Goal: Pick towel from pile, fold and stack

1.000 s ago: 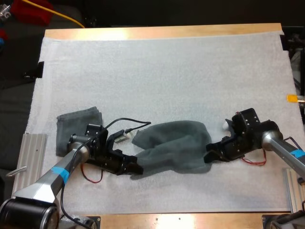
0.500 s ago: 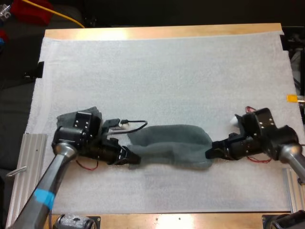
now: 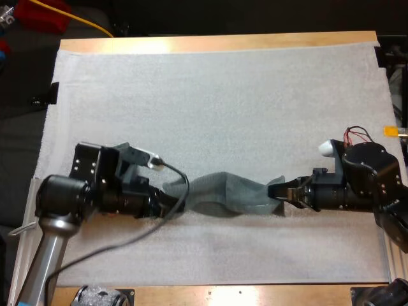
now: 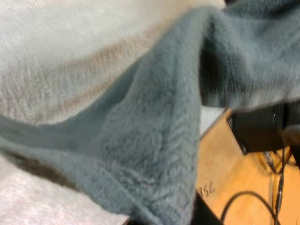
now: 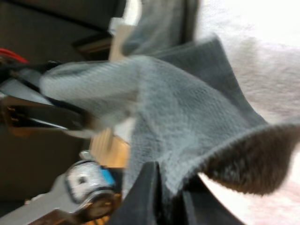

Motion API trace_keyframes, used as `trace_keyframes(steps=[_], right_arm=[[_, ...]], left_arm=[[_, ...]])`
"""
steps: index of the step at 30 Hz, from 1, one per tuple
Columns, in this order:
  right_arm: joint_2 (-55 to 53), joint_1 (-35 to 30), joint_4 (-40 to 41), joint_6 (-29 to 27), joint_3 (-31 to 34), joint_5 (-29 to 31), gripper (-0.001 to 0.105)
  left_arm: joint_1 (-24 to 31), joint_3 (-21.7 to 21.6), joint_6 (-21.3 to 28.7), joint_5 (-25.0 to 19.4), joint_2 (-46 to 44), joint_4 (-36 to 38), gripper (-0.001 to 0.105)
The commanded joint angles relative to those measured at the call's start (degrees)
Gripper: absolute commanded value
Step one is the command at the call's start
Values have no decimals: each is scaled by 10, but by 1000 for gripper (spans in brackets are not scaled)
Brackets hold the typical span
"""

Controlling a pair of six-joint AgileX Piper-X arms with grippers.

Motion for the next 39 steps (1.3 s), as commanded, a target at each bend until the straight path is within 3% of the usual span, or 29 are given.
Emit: trace_keyframes(steps=[1, 6, 11, 14, 23, 31, 37, 39], right_arm=[[-6, 6, 4, 9, -9, 7, 1], [-27, 59, 62, 12, -34, 72, 1], [-51, 102, 116, 21, -35, 113, 1], [-62, 128, 141, 28, -35, 144, 1], [-61, 159, 152, 44, -33, 185, 1], [-13, 159, 147, 57, 6, 225, 1], [78, 119, 70, 57, 23, 224, 1], [118, 82, 28, 57, 23, 198, 1]], left_arm=[[-10, -3, -9, -19, -9, 12, 0], [-58, -3, -60, -85, -60, 21, 0], [-80, -3, -77, -88, -87, 55, 0], [-96, -3, -77, -115, -90, 83, 0], [-116, 14, -76, -126, -73, 91, 0], [-114, 64, -72, -122, -10, 25, 0], [-113, 64, -72, -120, 90, -49, 0], [-113, 64, -72, -120, 134, -75, 0]])
